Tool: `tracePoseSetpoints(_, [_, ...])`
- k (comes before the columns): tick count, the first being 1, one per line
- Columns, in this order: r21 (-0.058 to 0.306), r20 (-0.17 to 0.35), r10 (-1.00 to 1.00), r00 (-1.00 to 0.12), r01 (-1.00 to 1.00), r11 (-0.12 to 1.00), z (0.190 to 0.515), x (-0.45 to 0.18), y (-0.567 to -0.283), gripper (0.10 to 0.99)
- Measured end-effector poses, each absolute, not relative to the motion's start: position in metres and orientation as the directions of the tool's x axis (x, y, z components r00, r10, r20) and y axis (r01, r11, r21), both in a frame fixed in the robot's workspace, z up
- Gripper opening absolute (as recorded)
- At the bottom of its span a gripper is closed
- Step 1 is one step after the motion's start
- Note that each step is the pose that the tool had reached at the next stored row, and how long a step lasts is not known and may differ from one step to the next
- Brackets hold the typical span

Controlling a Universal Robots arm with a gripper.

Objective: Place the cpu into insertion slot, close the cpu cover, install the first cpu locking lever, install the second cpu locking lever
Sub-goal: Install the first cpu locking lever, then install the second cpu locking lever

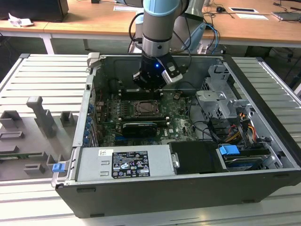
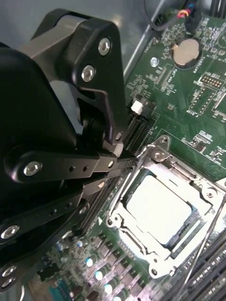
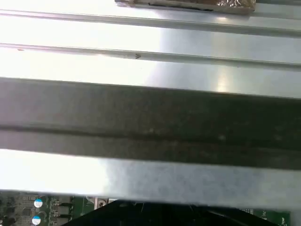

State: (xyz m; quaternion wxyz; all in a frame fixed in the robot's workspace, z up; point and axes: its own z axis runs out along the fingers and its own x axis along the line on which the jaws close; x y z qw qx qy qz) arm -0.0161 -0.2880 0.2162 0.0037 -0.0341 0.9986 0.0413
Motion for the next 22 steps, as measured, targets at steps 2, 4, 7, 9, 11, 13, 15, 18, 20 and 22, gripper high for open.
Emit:
tracePoseSetpoints(2, [0.082, -0.01, -0.068, -0.998, -0.069, 0.994, 0.216, -0.016, -0.289, 0.106])
tracePoseSetpoints(4, [0.082, -0.01, -0.068, -0.998, -0.068, 0.994, 0.216, -0.016, -0.291, 0.106])
tracePoseSetpoints(7, [0.082, -0.01, -0.068, -0.998, -0.068, 0.994, 0.216, -0.016, -0.293, 0.106])
tracePoseSetpoints(9, [0.082, -0.01, -0.068, -0.998, -0.068, 0.994, 0.216, -0.016, -0.294, 0.106])
tracePoseSetpoints(11, [0.082, -0.01, -0.068, -0.998, -0.068, 0.994, 0.216, -0.016, -0.295, 0.106])
tracePoseSetpoints(13, [0.082, -0.01, -0.068, -0.998, -0.068, 0.994, 0.216, -0.016, -0.296, 0.106])
tracePoseSetpoints(15, [0.082, -0.01, -0.068, -0.998, -0.068, 0.994, 0.216, -0.016, -0.297, 0.106])
tracePoseSetpoints(18, [0.082, -0.01, -0.068, -0.998, -0.068, 0.994, 0.216, -0.016, -0.3, 0.106])
tracePoseSetpoints(20, [0.082, -0.01, -0.068, -0.998, -0.068, 0.994, 0.216, -0.016, -0.302, 0.106])
tracePoseSetpoints(22, [0.082, -0.01, -0.068, -0.998, -0.068, 0.994, 0.216, -0.016, -0.303, 0.106])
